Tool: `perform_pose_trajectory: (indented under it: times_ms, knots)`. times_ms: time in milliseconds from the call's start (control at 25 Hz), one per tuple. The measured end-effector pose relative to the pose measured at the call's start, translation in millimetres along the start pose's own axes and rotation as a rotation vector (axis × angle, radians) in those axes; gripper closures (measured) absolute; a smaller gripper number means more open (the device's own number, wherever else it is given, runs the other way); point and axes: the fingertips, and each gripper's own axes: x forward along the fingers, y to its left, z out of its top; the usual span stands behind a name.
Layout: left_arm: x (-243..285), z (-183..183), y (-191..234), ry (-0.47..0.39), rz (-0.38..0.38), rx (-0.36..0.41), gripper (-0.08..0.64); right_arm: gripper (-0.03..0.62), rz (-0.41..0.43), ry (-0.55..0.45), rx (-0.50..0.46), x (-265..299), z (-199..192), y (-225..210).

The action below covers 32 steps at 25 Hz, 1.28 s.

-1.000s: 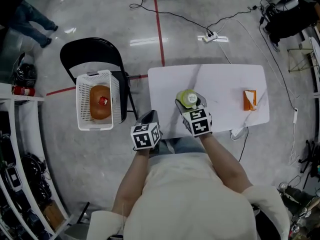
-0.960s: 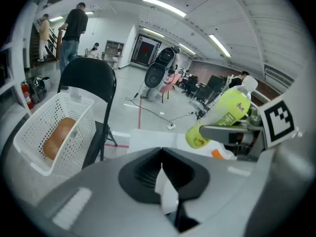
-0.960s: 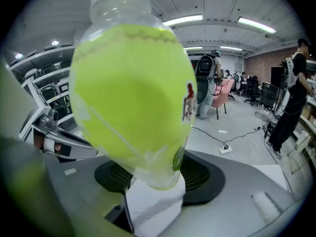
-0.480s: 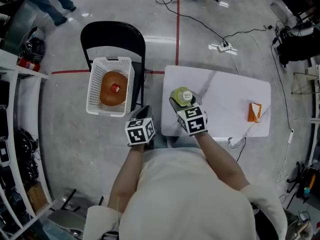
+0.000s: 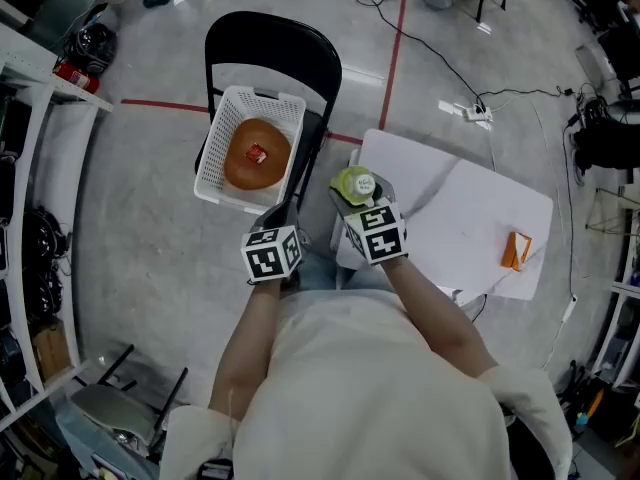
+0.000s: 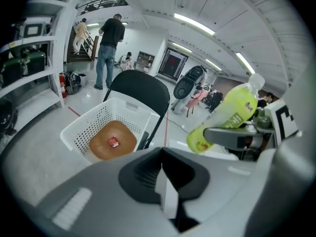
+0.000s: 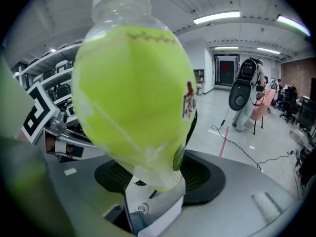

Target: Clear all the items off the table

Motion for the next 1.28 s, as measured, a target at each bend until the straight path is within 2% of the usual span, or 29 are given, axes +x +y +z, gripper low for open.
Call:
perform_pose_trajectory:
  times_ms: [600, 1000, 1280]
  knots:
    - [-21.3, -0.8, 84.9, -0.014, 0.094, -0.102, 0.551, 0.311, 0.139, 0.048, -0.094, 69.1, 27.9, 81.0]
    - [-22.6, -2.4, 131.1, -0.012, 0.134, -0.169, 0.551, 0.310, 0.193, 0.087, -0.124, 115.4, 33.5, 119.2]
    - [-9.4, 0.1, 155.1, -0.004, 0.141, -0.198, 0.552, 0.310, 0.200, 0.126, -0.117, 153.2, 29.8, 130.7]
